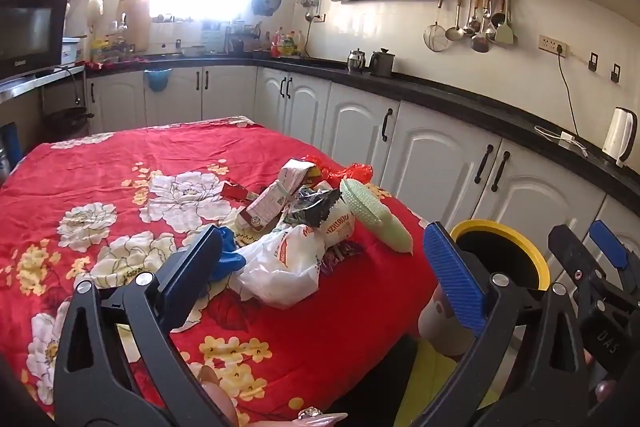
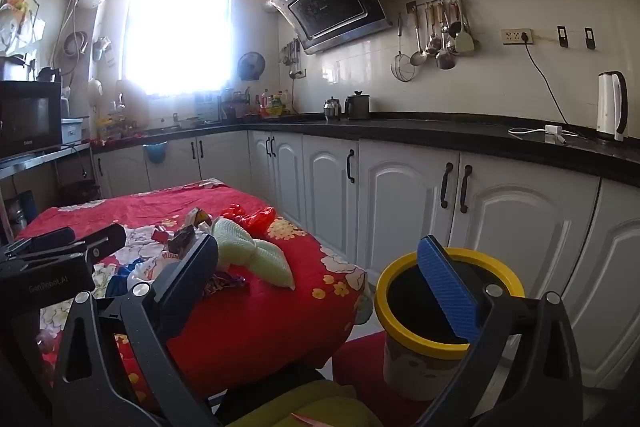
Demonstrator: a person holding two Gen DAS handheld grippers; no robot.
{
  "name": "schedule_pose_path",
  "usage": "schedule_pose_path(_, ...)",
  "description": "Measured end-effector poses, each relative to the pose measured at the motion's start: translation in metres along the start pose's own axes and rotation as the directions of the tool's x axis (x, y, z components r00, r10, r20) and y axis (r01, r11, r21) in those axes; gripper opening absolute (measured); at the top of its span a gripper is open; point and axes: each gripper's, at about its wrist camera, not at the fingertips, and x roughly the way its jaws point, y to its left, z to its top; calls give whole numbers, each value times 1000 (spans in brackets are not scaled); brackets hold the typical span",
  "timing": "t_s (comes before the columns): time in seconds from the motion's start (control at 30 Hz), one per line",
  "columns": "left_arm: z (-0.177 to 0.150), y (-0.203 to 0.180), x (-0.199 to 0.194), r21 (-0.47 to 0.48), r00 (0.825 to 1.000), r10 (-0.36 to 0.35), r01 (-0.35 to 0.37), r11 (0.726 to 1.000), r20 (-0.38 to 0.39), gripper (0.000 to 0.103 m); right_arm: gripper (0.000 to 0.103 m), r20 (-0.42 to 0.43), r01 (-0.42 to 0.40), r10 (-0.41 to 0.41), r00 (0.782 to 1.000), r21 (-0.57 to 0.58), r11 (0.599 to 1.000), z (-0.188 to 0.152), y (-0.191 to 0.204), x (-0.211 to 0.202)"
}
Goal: Collect trash
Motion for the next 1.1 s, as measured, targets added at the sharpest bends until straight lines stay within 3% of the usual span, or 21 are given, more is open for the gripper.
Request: schedule_pose_path(1.1,9,-6,-3,10,1000,0,0,1000,24,92,97,-15,7,-7,1000,8,1000,-2,0,1)
